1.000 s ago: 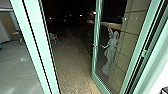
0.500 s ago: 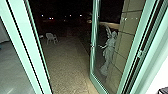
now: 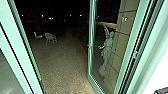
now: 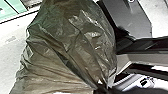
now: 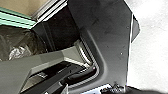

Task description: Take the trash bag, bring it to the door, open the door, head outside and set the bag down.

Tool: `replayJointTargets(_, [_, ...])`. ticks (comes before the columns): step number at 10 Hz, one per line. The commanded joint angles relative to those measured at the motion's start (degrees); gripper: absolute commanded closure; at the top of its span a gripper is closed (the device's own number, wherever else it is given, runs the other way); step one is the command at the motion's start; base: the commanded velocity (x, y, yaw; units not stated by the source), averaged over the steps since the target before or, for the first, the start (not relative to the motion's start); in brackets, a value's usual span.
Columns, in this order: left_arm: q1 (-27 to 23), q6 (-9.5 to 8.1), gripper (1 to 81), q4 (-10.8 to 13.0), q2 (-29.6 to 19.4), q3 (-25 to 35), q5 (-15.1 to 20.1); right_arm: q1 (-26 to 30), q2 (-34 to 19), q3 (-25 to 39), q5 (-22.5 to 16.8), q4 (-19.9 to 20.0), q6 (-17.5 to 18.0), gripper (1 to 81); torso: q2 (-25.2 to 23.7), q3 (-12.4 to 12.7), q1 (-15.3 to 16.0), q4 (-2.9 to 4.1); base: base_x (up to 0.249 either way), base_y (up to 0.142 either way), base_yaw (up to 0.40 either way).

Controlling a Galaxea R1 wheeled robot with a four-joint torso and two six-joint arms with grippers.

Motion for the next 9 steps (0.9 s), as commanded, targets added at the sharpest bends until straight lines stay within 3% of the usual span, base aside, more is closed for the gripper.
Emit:
replayJointTargets(1, [-2.3, 0.45, 81.1, 0.0, -0.2, 0.1, 3.4, 2.2, 0.3, 0.3, -3.2, -0.5, -0.1, 1.0, 0.0, 0.0, 0.0, 0.0, 0.0, -0.124, 0.0])
replayJointTargets(9, [-2.3, 0.45, 81.1, 0.0, -0.2, 0.1, 3.4, 2.2, 0.3, 0.3, -3.3, -0.5, -0.1, 1.0, 0.0, 0.0, 0.0, 0.0, 0.0, -0.111, 0.0])
